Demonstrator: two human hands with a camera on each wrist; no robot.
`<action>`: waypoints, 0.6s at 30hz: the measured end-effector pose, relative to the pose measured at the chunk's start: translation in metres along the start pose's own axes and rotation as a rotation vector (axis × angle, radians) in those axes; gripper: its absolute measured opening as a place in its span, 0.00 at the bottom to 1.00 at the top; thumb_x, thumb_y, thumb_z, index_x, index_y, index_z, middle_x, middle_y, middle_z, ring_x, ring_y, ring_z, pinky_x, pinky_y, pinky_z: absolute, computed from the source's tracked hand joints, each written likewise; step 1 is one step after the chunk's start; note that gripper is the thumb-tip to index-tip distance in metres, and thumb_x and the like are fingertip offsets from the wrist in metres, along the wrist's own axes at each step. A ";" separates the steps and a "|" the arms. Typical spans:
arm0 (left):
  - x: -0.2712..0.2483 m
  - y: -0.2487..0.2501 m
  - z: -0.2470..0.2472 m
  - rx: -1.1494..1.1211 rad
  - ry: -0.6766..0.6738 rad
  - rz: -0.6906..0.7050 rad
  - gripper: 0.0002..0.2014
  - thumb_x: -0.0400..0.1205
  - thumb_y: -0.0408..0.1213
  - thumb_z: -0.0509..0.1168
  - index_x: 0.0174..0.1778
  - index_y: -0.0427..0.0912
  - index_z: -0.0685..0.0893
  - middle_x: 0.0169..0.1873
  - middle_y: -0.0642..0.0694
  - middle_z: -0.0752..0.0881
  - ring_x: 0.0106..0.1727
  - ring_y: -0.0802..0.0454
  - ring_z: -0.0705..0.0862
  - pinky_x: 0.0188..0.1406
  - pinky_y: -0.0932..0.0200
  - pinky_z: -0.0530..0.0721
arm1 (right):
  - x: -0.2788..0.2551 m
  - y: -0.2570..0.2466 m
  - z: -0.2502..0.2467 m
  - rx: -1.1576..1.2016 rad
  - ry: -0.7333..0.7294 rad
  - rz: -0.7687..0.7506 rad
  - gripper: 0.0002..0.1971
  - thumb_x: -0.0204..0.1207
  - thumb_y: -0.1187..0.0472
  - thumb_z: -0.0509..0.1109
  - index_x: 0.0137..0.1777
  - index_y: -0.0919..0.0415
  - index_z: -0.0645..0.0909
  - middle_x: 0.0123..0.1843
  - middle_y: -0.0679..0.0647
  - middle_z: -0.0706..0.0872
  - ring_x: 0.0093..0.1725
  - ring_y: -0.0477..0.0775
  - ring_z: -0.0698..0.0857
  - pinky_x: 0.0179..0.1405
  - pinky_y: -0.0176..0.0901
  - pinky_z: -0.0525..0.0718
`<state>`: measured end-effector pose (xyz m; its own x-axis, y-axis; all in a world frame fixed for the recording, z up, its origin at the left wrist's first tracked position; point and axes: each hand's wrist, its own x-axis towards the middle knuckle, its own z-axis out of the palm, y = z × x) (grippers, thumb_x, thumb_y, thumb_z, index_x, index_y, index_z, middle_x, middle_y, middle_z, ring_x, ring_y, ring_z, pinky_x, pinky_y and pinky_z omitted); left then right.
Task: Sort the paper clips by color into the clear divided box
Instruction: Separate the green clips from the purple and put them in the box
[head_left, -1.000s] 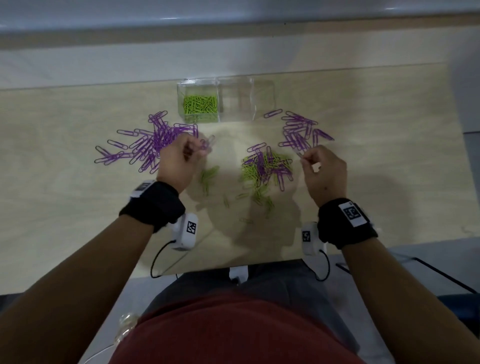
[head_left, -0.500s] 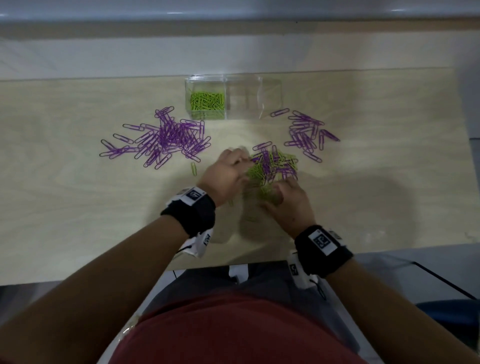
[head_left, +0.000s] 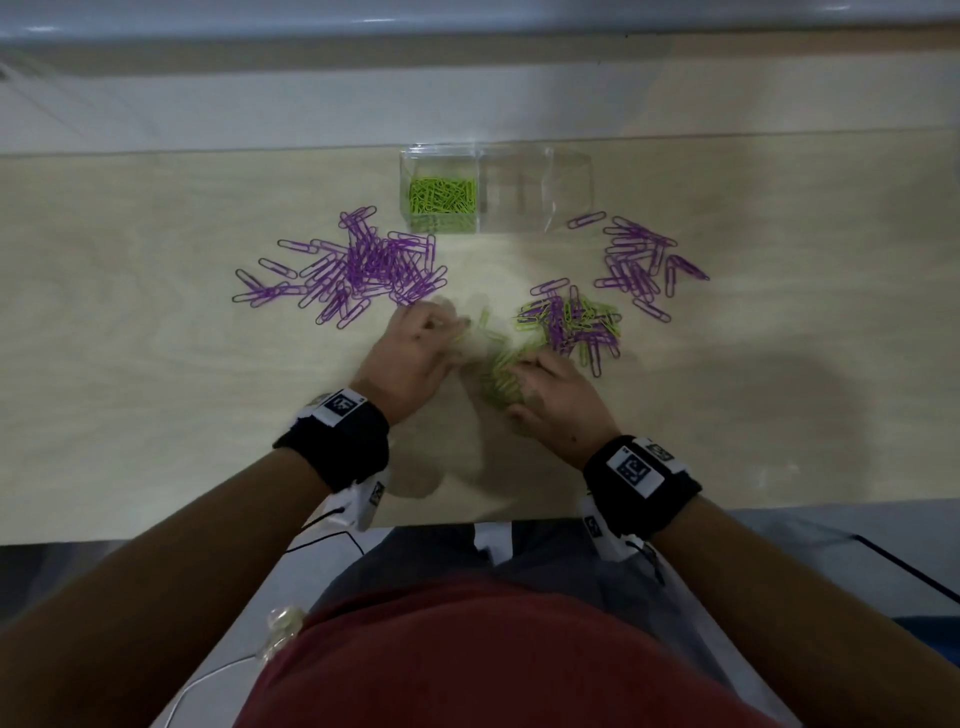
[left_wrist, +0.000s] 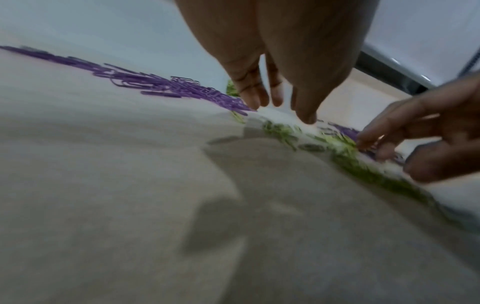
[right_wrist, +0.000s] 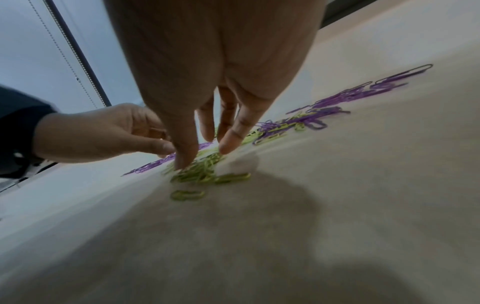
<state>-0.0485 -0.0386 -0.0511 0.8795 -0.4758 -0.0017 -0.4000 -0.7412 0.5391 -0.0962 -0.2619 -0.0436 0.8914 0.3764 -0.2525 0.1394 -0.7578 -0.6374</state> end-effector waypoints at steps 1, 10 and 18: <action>0.000 0.000 -0.001 0.001 -0.015 -0.083 0.23 0.78 0.44 0.67 0.68 0.39 0.78 0.61 0.36 0.77 0.60 0.39 0.74 0.62 0.49 0.77 | 0.004 -0.001 -0.005 -0.008 -0.032 0.005 0.30 0.67 0.61 0.77 0.69 0.67 0.76 0.66 0.62 0.76 0.66 0.62 0.75 0.65 0.51 0.76; -0.004 0.012 0.018 -0.141 -0.111 -0.143 0.37 0.66 0.56 0.71 0.63 0.31 0.80 0.54 0.35 0.76 0.55 0.43 0.73 0.61 0.54 0.74 | 0.037 -0.005 -0.009 -0.243 -0.218 -0.149 0.31 0.62 0.56 0.80 0.65 0.66 0.76 0.67 0.61 0.70 0.67 0.61 0.69 0.65 0.55 0.78; 0.001 0.022 0.018 -0.066 -0.177 -0.029 0.18 0.62 0.31 0.73 0.48 0.31 0.86 0.44 0.35 0.82 0.44 0.37 0.83 0.43 0.52 0.82 | 0.034 -0.003 -0.001 -0.179 -0.137 -0.226 0.08 0.70 0.70 0.72 0.48 0.72 0.85 0.48 0.66 0.82 0.46 0.66 0.81 0.43 0.56 0.84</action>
<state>-0.0608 -0.0638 -0.0545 0.8288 -0.5353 -0.1629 -0.3525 -0.7255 0.5910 -0.0656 -0.2474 -0.0502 0.7646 0.6047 -0.2230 0.4115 -0.7243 -0.5532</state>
